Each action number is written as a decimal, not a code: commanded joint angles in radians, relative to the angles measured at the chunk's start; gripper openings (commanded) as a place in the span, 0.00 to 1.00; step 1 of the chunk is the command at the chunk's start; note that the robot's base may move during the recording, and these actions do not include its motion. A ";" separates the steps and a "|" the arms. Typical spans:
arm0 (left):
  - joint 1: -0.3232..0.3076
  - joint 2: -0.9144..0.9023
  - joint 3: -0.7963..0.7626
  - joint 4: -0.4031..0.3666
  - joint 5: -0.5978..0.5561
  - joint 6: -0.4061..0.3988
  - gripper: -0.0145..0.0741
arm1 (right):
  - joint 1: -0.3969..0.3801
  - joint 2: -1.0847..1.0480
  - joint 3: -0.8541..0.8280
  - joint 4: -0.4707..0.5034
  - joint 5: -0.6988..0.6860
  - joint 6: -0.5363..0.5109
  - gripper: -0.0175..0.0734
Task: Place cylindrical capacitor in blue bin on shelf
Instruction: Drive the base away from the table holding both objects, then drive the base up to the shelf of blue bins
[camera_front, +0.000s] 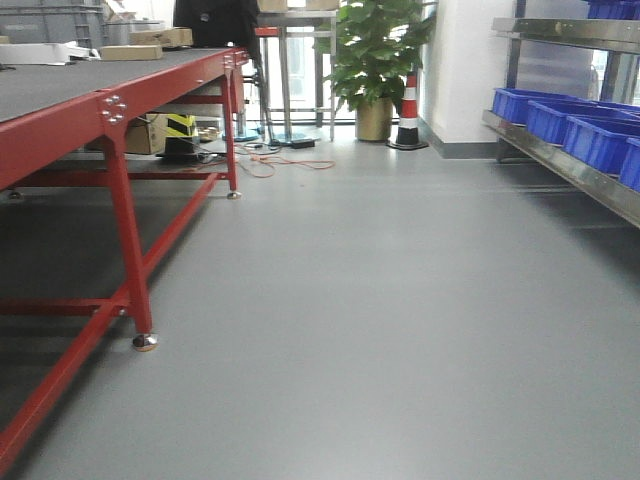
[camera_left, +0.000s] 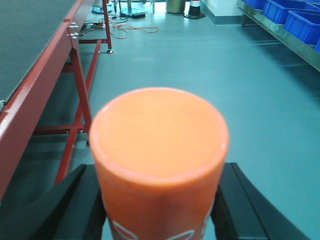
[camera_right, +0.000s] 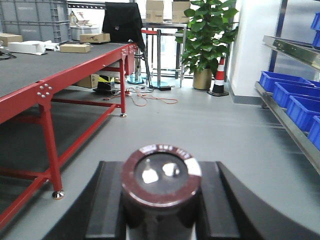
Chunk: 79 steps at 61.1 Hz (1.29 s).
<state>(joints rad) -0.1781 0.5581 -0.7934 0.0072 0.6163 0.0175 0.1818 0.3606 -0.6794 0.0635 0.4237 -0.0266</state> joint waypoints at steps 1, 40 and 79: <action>-0.006 -0.006 0.000 0.000 -0.014 0.002 0.04 | 0.002 -0.001 0.002 -0.002 -0.023 0.000 0.13; -0.006 -0.006 0.000 0.000 -0.014 0.002 0.04 | 0.002 -0.001 0.002 -0.002 -0.023 0.000 0.13; -0.006 -0.006 0.000 0.000 -0.014 0.002 0.04 | 0.002 -0.001 0.002 -0.002 -0.023 0.000 0.13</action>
<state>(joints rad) -0.1781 0.5558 -0.7934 0.0072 0.6163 0.0175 0.1818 0.3606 -0.6794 0.0635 0.4237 -0.0266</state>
